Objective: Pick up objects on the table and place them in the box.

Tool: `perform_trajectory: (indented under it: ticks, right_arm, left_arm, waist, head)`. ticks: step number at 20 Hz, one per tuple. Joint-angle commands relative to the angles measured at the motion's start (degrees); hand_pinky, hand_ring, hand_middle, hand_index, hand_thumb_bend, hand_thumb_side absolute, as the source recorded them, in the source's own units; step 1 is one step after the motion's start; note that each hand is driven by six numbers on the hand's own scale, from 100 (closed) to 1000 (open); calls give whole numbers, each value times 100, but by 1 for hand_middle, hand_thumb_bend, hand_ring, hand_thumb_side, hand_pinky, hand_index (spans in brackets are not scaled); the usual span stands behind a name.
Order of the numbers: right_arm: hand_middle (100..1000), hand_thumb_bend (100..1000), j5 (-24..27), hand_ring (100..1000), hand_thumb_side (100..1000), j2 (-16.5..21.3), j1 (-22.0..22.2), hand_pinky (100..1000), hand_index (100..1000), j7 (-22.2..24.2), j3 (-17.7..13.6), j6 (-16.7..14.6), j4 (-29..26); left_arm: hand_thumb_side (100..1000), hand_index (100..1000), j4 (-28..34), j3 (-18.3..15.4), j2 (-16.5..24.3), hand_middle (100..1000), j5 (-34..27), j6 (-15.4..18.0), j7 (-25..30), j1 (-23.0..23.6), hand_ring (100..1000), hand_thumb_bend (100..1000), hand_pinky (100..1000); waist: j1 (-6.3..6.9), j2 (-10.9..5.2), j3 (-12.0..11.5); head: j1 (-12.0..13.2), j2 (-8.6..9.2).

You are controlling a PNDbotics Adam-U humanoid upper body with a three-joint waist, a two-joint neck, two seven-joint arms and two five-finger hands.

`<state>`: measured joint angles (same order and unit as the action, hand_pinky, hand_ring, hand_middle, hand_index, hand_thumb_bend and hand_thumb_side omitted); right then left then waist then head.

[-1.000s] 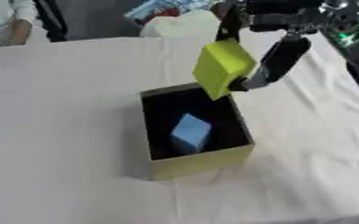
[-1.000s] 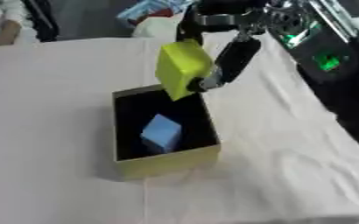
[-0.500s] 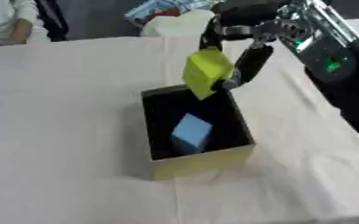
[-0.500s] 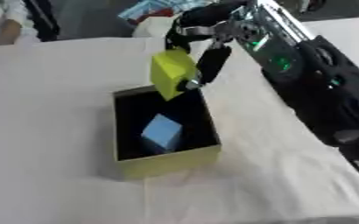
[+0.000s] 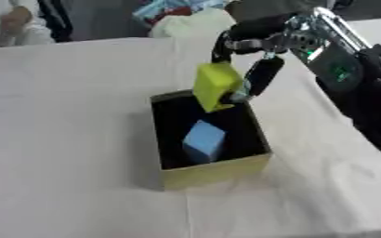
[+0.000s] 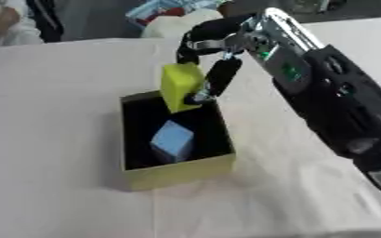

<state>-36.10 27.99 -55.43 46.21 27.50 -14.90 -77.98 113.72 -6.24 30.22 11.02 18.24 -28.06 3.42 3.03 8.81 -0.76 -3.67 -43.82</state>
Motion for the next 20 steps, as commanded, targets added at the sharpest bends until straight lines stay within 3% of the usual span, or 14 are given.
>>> perform_trajectory:
  ticks: [1, 6, 17, 20]
  right_arm:
    - [772, 215, 135, 816, 580, 59, -120, 828, 810, 176, -95, -135, -35]
    - [813, 286, 111, 905, 565, 103, -131, 878, 894, 507, -125, -317, -103]
    - [845, 347, -166, 940, 591, 115, -95, 902, 960, 576, -73, -524, -102]
    - [838, 373, -179, 936, 554, 149, -64, 902, 979, 576, -49, -662, -118]
  left_arm:
    - [959, 874, 87, -44, 104, 694, -18, 1, 21, -63, 634, 288, 673]
    - [958, 874, 87, -44, 102, 693, -22, 0, 23, -64, 633, 287, 672]
    - [953, 873, 87, -42, 92, 692, -29, 5, 28, -62, 632, 289, 671]
    - [952, 873, 87, -47, 91, 691, -30, 5, 25, -58, 632, 289, 671]
  waist:
    - [-5, -73, -5]
    - [-7, -77, 3]
    - [3, -80, 21]
    - [4, -82, 30]
  head:
    - [7, -30]
    - [16, -30]
    - [12, -30]
    - [18, -30]
